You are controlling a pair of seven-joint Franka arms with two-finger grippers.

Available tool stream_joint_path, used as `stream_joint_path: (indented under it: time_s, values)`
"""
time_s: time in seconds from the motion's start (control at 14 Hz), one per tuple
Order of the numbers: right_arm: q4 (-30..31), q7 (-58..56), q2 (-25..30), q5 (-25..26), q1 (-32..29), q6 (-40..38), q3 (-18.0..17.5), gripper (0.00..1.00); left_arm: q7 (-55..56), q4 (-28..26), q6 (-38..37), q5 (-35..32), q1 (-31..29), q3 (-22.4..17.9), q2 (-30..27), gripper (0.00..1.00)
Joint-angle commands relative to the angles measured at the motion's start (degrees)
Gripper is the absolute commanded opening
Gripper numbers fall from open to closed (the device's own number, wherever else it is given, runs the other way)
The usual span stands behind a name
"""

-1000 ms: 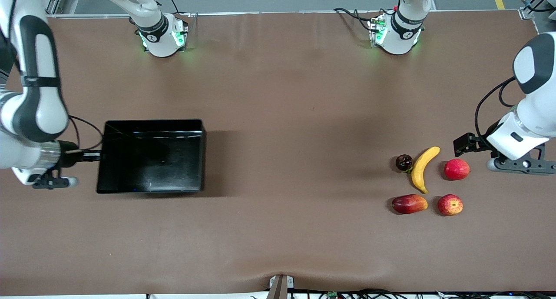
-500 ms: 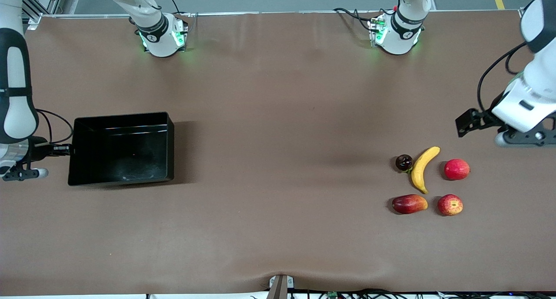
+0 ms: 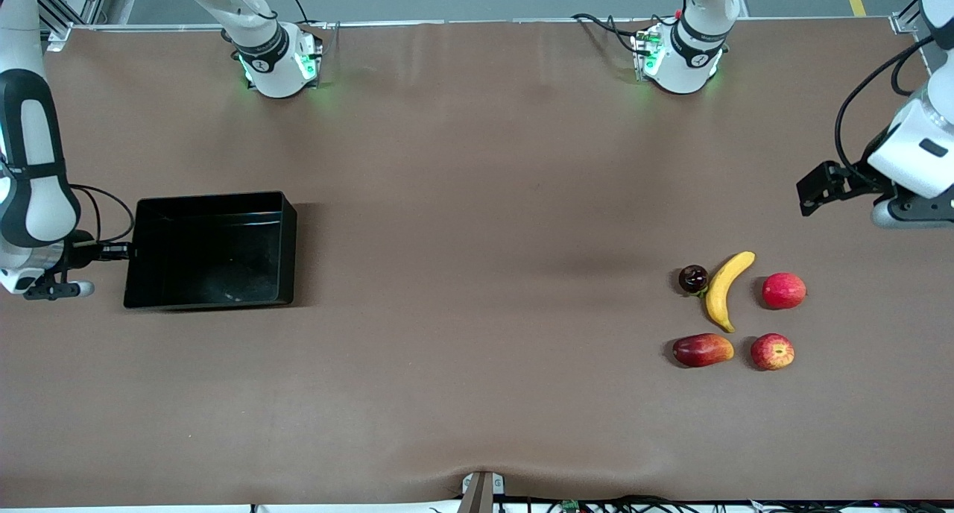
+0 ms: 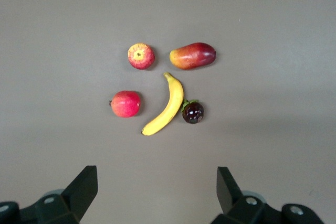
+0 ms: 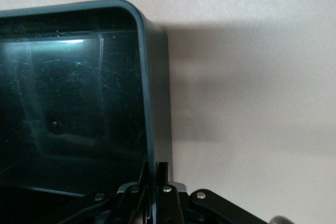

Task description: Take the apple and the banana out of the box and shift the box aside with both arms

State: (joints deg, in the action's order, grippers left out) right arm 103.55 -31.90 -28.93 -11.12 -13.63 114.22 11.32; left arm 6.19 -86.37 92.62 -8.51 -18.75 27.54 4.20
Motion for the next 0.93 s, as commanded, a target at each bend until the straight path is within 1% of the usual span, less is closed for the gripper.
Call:
stream_joint_path:
  time_s: [0.0,0.07,0.14,0.21,0.29,0.36,0.5,0.57,0.71,0.86]
  values:
    - [0.95,-0.71,0.8,-0.31,-1.84,-0.48,-1.3,0.73,0.22,-1.25,-2.01,1.3,7.91,-7.99,-2.88,1.0]
    - [0.43,-0.79,0.8,-0.31,-2.02,-0.83,-1.3,1.0,-0.21,-3.0,-1.75,2.96,10.29,-10.73,-4.45,1.0]
    - [-0.62,-0.79,0.89,-0.31,-1.84,-2.67,-1.39,1.0,-0.22,-4.41,-1.4,4.71,12.14,-12.93,-5.85,1.0]
    - [-3.16,-0.53,0.89,-0.57,-1.49,-6.25,-1.56,1.0,-0.22,-5.12,-1.48,4.99,15.73,-15.65,-6.83,1.0]
    - [-5.88,-0.62,1.07,-1.44,-0.97,-10.38,-2.0,1.0,0.04,-5.38,-2.0,5.17,19.85,-19.77,-7.79,1.0]
    - [-9.99,-0.44,1.15,-1.71,0.34,-13.38,-3.05,1.0,0.13,-5.91,-2.01,5.26,22.07,-21.81,-8.15,1.0]
    - [-16.86,-0.62,0.98,-1.45,2.89,-15.07,-3.23,1.0,0.66,-7.05,-1.66,5.78,22.18,-21.83,-8.07,1.0]
    - [-19.24,-0.62,1.15,-1.1,4.91,-15.6,-3.23,1.0,0.75,-6.97,-1.48,5.79,22.09,-21.83,-7.72,1.0]
    - [-23.29,-0.01,1.33,1.09,8.08,-17.0,-3.06,1.0,-0.03,-6.97,-1.48,6.14,21.57,-21.83,-7.71,1.0]
    - [-24.97,2.18,2.99,1.62,9.23,-18.06,-2.97,1.0,-0.3,-6.79,-1.48,6.23,21.48,-21.83,-7.8,1.0]
